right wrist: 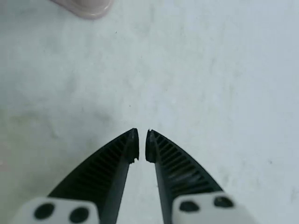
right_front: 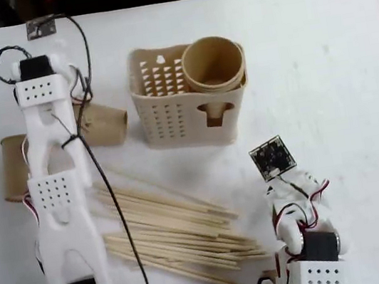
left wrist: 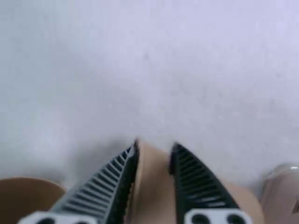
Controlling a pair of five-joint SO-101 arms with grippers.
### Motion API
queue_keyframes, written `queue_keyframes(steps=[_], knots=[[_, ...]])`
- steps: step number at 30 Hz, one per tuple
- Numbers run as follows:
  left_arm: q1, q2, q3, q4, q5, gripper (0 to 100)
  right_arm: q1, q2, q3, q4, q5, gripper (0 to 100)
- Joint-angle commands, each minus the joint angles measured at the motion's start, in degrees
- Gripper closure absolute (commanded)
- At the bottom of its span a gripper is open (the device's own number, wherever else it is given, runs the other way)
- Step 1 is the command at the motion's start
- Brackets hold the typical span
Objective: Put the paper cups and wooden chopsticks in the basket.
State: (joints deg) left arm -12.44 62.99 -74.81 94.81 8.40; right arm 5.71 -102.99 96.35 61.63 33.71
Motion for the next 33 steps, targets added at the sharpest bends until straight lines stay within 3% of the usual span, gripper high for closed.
queue_keyframes(steps=[1,8,17,22,27,33], knots=[[0.75,-0.4,-0.88,2.81,0.09,98,-0.4,-0.31,0.44,-1.45,-0.44,95.4],[0.84,-4.18,-0.88,6.24,-4.22,98,-0.4,-0.31,0.44,-1.45,-0.44,95.4],[0.92,-19.38,-0.79,7.82,-5.36,98,-0.4,-0.31,0.44,-1.45,-0.44,95.4],[5.67,-33.19,-0.79,6.68,-12.75,98,-0.4,-0.31,0.44,-1.45,-0.44,95.4],[13.05,-46.9,-0.53,0.35,-16.35,98,-0.48,-0.31,0.44,-1.45,-0.44,95.4],[24.4,-51.47,-0.26,-9.41,-18.55,98,-0.48,-0.31,0.44,-1.45,-0.44,95.4]])
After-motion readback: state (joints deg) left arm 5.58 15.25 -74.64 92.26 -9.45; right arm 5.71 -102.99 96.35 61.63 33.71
